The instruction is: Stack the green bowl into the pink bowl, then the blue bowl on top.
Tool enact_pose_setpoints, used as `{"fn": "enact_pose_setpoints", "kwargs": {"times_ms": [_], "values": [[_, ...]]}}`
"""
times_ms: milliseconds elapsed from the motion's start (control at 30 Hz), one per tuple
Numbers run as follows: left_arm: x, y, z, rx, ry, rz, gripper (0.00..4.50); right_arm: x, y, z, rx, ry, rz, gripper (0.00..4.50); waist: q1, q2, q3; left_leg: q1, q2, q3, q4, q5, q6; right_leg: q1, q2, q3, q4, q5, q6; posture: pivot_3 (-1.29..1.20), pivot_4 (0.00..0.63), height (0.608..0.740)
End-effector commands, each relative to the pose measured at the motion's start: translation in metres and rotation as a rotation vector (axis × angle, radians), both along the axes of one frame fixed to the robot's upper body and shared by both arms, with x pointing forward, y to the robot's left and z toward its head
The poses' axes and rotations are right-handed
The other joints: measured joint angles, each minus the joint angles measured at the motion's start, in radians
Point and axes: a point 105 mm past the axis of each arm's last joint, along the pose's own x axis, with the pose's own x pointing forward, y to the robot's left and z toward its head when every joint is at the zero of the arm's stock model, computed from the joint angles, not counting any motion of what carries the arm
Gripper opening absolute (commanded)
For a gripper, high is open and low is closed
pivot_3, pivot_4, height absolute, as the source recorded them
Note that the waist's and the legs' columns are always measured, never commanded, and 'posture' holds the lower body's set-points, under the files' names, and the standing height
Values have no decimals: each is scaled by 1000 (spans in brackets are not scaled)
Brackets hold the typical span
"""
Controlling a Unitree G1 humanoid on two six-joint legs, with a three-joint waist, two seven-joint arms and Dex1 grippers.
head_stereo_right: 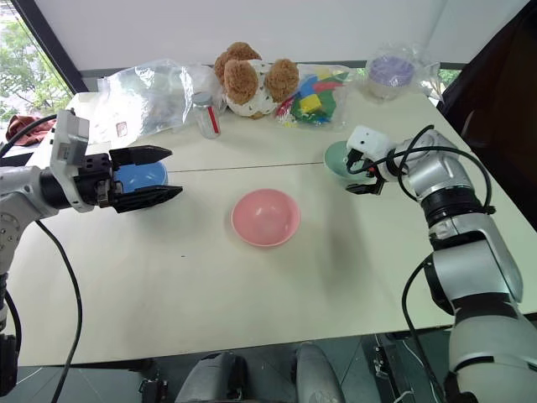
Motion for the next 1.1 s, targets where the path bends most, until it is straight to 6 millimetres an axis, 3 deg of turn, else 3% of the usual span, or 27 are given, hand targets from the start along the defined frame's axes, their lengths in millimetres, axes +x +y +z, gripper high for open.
{"fn": "enact_pose_setpoints", "kwargs": {"times_ms": [33,133,267,300,367,433,567,667,733,833,1000,1100], "values": [[-4,2,12,14,-54,6,4500,6,4,10,22,-28,-1,3894,1,0,0,0,0,0,0,0,0,0,0,0,0,0,0,0,150,740],[-6,3,12,18,-54,13,4500,7,3,4,14,-16,-2,2595,1,0,0,0,0,0,0,0,0,0,-1,0,0,0,0,0,150,740],[-6,4,12,21,-53,19,4500,9,8,19,36,-51,28,407,1,0,0,0,0,0,0,0,0,0,-1,0,0,0,0,0,150,740],[-6,4,12,21,-53,19,4500,9,9,26,27,-70,46,41,1,0,0,0,0,0,0,0,0,0,-1,0,0,0,0,0,150,740],[-6,4,13,22,-53,19,4500,6,18,44,35,-101,120,41,1,0,0,0,0,0,0,0,0,0,-1,0,0,0,0,0,150,740],[-5,4,12,23,-52,18,4500,-3,41,66,80,-121,243,41,1,0,0,0,0,0,0,0,0,0,-1,0,0,0,0,0,150,740],[-4,3,13,26,-50,11,4500,-44,83,82,78,-94,535,41,2,1,0,0,0,-1,-1,0,0,0,-1,-1,0,0,0,0,150,740],[-2,3,13,26,-48,6,4500,-97,124,77,52,-18,812,41,8,1,0,-1,0,-3,-1,-2,4,0,-1,-2,0,0,0,0,150,740],[-2,3,13,29,-47,3,4500,-118,136,66,-3,12,917,41,10,1,0,-1,0,-3,0,-3,5,0,-1,-3,0,0,0,0,150,740],[-2,3,13,36,-44,3,4500,-126,141,50,-57,45,961,41,13,0,0,-1,-1,-3,2,-3,5,1,-2,-3,0,0,0,0,150,740],[-5,6,12,44,-39,16,4500,-121,144,30,-117,57,976,41,25,0,0,0,-2,-3,2,-3,6,2,-3,-3,0,0,0,0,150,740],[-8,7,12,49,-39,28,4500,-121,147,24,-129,69,997,1141,27,0,0,0,-1,-3,1,-2,4,1,-2,-3,0,0,0,0,150,740]]}}
